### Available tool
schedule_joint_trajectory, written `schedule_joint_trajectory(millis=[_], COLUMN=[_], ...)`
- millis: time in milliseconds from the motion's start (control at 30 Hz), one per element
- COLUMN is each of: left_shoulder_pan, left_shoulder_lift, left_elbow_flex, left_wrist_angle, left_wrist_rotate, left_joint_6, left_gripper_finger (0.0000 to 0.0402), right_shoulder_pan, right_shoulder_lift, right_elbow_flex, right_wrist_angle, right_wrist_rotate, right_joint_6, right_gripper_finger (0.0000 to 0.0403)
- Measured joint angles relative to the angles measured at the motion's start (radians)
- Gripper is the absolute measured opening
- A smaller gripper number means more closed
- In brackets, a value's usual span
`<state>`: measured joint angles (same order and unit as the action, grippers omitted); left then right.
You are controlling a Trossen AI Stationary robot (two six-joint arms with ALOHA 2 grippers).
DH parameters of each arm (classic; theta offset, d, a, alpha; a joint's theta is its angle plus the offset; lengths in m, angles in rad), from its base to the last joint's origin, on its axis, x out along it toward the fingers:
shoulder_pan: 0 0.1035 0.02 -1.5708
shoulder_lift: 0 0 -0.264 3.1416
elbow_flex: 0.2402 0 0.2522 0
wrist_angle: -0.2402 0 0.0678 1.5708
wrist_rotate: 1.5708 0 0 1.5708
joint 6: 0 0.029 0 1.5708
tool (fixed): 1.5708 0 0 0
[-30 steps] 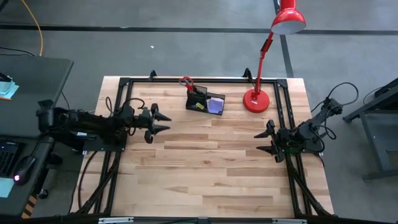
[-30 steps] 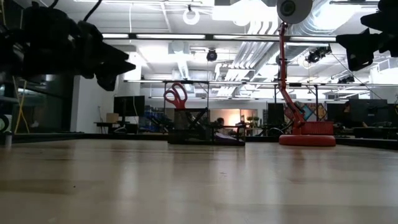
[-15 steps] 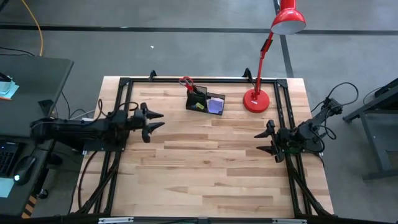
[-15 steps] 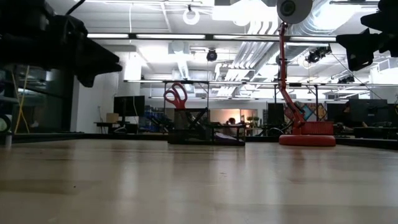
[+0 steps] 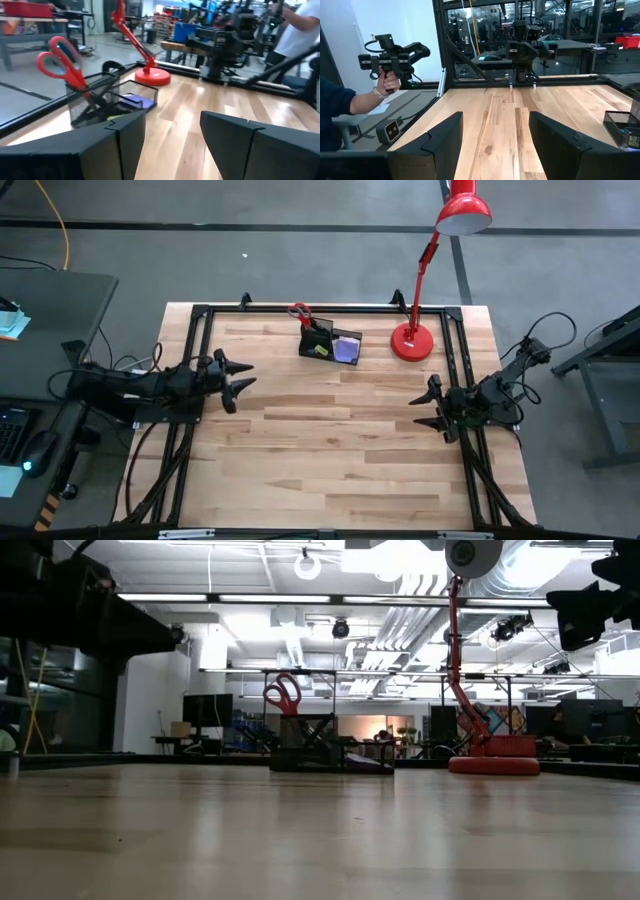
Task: Pick and place office supplies into organizer
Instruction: Return to Home Position
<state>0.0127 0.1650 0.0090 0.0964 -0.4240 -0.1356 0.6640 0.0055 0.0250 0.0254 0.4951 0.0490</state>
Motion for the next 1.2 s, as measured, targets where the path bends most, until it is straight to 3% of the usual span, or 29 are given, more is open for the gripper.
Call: schedule_joint_trajectory(millis=[267, 1200], left_shoulder_pan=[-0.064, -0.072], left_shoulder_lift=[-0.112, -0.115], left_elbow_flex=[0.001, 0.001], left_wrist_angle=[-0.026, -0.029], left_wrist_rotate=[-0.019, -0.006], left_joint_6=[0.078, 0.079], left_gripper_finger=[0.0184, 0.0184], right_shoulder_pan=[0.000, 0.000], right_shoulder_lift=[0.000, 0.000], right_elbow_flex=[0.000, 0.000], right_wrist_angle=[0.000, 0.000], right_wrist_rotate=[0.006, 0.006], right_joint_6=[0.030, 0.056], right_gripper_finger=[0.0222, 0.0222])
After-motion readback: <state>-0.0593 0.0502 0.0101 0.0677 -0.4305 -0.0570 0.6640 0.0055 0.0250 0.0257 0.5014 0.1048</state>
